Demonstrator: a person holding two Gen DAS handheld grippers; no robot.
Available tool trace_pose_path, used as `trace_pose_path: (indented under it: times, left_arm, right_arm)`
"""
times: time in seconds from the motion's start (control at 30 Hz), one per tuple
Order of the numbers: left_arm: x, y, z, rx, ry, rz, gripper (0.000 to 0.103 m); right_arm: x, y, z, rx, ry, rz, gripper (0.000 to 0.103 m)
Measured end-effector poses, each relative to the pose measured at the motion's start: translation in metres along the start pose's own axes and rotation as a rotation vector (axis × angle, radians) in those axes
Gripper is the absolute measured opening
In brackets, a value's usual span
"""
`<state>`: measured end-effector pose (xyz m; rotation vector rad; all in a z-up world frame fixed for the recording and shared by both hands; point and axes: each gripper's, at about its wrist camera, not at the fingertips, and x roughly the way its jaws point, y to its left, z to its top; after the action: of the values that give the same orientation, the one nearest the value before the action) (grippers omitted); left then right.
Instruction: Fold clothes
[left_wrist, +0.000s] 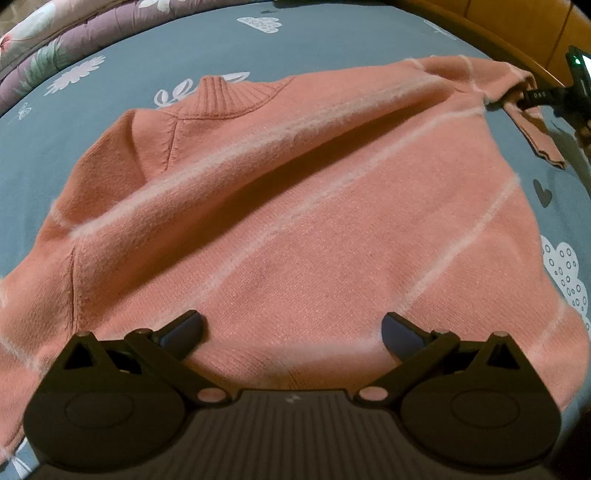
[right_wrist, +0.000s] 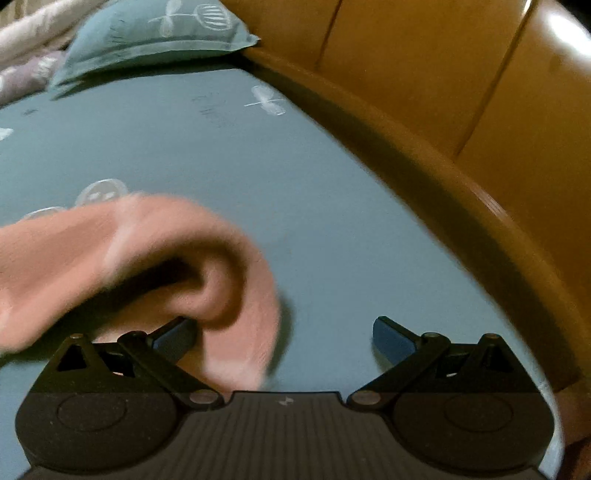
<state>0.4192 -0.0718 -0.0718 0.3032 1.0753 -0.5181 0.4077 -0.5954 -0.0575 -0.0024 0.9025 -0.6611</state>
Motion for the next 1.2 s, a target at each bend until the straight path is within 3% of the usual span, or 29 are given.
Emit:
trace_pose_path:
  times: [0.07, 0.13, 0.27, 0.37, 0.5, 0.63, 0.8, 0.9, 1.0, 1.2]
  left_arm:
    - [0.0, 0.0, 0.0, 0.0, 0.0, -0.001, 0.103]
    - [0.001, 0.001, 0.001, 0.001, 0.0, -0.002, 0.103]
    - [0.001, 0.002, 0.001, 0.003, 0.001, -0.005, 0.103]
    - [0.001, 0.003, 0.001, 0.004, 0.001, -0.007, 0.103]
    - [0.002, 0.003, 0.001, 0.006, -0.003, -0.009, 0.103]
    - [0.002, 0.003, 0.0, 0.011, -0.006, -0.015, 0.103]
    - [0.001, 0.003, 0.0, 0.023, -0.007, -0.025, 0.103]
    - [0.001, 0.004, 0.001, 0.029, -0.006, -0.03, 0.103]
    - [-0.001, 0.004, 0.002, 0.025, -0.001, -0.028, 0.102]
    - [-0.012, 0.01, 0.0, -0.009, -0.016, -0.027, 0.102]
  right_arm:
    - [-0.002, 0.001, 0.005, -0.052, -0.031, -0.139, 0.103]
    - [-0.005, -0.005, 0.013, -0.069, -0.072, -0.225, 0.103]
    - [-0.028, -0.008, 0.028, -0.094, -0.191, -0.341, 0.103]
    - [-0.064, 0.003, 0.024, -0.123, -0.354, -0.43, 0.103]
    - [-0.107, 0.006, 0.006, -0.127, -0.519, -0.476, 0.103]
    - [-0.135, -0.002, -0.025, -0.084, -0.487, -0.407, 0.103]
    - [-0.133, -0.003, -0.065, -0.15, -0.348, -0.348, 0.103]
    - [-0.137, 0.0, -0.07, -0.148, -0.296, -0.277, 0.103]
    - [-0.147, 0.016, -0.056, -0.144, -0.279, -0.111, 0.103]
    - [-0.163, 0.102, -0.026, -0.261, -0.278, 0.377, 0.103]
